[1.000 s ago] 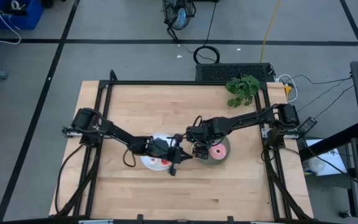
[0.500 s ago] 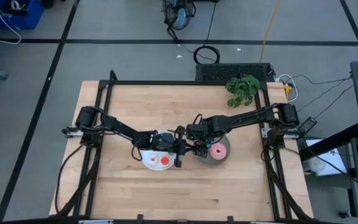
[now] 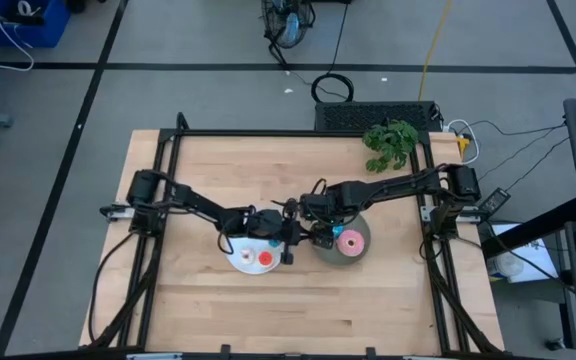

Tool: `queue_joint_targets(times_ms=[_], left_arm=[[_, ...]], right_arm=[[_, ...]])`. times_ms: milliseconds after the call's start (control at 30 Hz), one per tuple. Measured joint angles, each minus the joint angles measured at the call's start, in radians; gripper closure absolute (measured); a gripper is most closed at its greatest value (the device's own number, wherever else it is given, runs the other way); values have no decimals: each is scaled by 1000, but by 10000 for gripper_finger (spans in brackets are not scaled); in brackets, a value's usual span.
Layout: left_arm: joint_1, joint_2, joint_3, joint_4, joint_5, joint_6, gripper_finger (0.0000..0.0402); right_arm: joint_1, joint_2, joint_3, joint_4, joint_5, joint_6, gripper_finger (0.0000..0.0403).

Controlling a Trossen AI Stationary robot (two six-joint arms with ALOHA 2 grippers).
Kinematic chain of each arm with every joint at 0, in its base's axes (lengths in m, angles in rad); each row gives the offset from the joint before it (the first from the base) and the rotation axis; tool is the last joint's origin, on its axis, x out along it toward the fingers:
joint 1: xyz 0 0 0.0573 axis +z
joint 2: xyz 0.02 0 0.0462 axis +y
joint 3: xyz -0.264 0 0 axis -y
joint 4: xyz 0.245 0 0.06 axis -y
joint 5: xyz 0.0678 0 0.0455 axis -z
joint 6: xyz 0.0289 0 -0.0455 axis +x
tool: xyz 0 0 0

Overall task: Pick & Place donuts
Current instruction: Put the large black donut on the gray plate, then return to Home Position

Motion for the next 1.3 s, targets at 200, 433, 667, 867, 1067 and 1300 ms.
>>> queue_joint_targets(times_ms=[200,433,667,867,1067,1300], left_arm=[[3,80,57,-6,-19,10,394],[1,82,93,-57,-16,11,394],[-37,82,95,-55,-19,43,394],[-61,82,105,-55,-36,62,394],[-59,82,114,-75,-37,61,394],[-113,19,113,-166,-63,184,394]], right_arm=[[0,0,-1,-8,2,-1,115],[1,0,-1,-35,-30,0,119],[19,0,0,-50,-145,10,116],[45,-1,1,-35,-153,-25,117],[43,-7,1,-51,-50,-30,121],[43,-84,1,-98,37,-20,124]])
